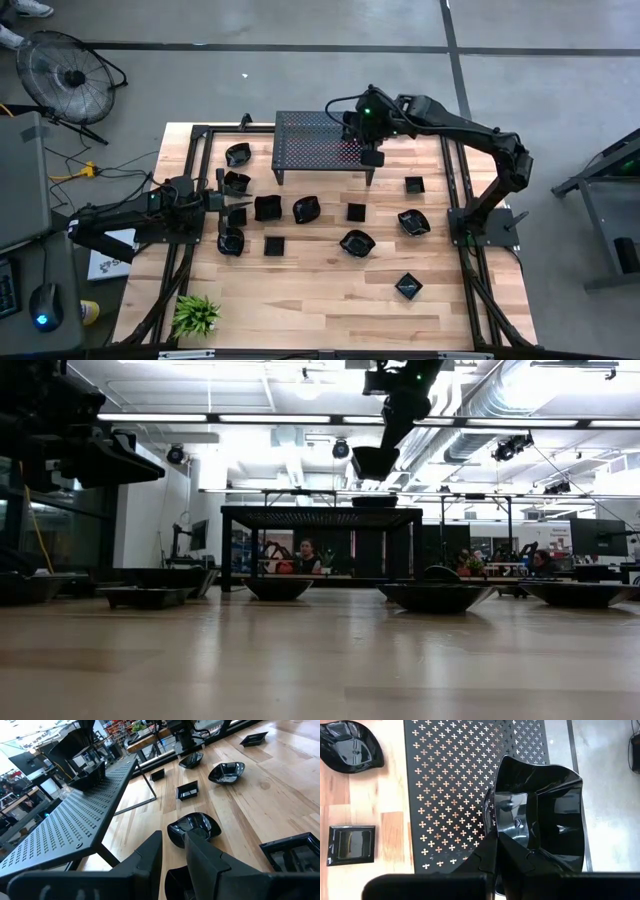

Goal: Pick & Place Mini shaped plates
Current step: Stack the black distorted square plate on top of the black distorted square plate on the shelf

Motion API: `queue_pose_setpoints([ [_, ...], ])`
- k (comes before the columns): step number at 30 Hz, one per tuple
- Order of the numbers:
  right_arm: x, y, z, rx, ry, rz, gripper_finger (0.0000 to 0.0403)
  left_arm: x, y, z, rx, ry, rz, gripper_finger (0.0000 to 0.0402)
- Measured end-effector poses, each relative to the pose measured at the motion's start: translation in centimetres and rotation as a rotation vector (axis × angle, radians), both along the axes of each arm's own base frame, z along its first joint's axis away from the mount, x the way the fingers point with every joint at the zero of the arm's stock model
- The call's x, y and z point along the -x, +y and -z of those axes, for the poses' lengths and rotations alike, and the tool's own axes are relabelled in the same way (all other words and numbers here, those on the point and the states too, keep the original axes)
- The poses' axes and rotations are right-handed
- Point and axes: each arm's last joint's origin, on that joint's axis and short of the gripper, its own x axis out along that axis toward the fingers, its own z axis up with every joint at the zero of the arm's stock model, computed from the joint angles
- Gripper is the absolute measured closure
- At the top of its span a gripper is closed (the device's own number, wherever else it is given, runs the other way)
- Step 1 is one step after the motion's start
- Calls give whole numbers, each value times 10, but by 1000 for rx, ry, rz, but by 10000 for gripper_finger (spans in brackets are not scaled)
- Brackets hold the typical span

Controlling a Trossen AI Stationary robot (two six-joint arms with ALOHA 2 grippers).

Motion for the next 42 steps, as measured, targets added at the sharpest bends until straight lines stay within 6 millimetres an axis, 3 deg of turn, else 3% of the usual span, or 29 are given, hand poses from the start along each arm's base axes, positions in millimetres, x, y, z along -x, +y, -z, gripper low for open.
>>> queue_pose_setpoints([
  [14, -15, -7, 20, -10, 55, -1, 392, 0, 0, 0, 0, -1, 0, 321],
  [29, -12, -18, 24, -6, 66, 70, 391, 0, 0, 0, 0, -1, 0, 321],
  [42, -12, -20, 64, 38, 138, 90, 391, 0, 0, 0, 0, 0, 0, 321],
])
